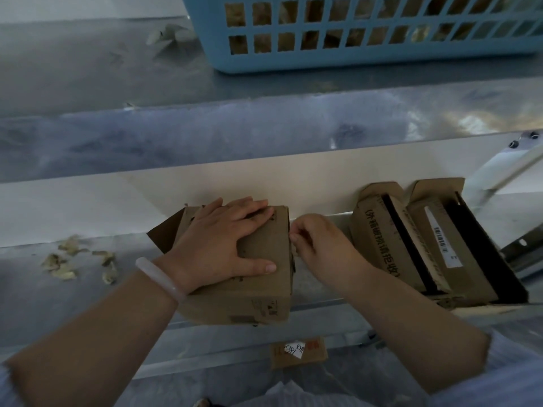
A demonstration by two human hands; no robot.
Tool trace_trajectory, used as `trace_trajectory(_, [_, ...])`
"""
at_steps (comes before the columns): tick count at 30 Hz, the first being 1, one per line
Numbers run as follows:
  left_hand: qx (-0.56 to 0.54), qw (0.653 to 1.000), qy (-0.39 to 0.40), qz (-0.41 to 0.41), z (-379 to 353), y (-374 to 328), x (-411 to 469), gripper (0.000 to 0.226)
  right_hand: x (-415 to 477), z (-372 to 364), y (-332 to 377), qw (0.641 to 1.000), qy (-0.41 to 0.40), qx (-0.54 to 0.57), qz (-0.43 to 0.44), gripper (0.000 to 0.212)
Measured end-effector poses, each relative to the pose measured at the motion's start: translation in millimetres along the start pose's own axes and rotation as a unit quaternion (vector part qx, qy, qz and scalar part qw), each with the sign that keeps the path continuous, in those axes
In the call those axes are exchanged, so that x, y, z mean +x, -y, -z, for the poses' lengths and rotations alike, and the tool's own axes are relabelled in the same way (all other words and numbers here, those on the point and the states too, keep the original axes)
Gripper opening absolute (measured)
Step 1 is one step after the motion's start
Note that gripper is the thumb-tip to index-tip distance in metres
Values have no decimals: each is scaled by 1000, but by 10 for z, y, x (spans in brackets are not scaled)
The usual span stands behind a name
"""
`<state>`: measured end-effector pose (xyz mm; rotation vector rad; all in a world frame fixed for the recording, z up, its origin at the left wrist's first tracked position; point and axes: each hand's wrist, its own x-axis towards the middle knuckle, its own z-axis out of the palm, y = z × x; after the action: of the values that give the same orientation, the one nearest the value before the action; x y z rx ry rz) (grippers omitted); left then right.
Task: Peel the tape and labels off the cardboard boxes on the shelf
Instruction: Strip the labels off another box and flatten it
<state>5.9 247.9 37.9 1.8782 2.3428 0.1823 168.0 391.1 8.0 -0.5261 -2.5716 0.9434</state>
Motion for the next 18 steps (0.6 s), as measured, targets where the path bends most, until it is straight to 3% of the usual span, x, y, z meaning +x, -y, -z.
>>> trace_trajectory(5, [14,1000,2,5,6,-13,-3,98,-7,-47,-49,996,-7,-48,77,28])
trace_trajectory(10, [8,1000,3,8,-4,7,5,98,-41,-19,-35,994,9,-44,96,23])
trace_trajectory(13, [16,1000,7,2,0,11,14,97,-65,26,-89,999,-2,4,51,6])
trace_trajectory(18, [3,1000,6,1,8,-2,-3,97,-158,5,-72,996,-69,61,6,25])
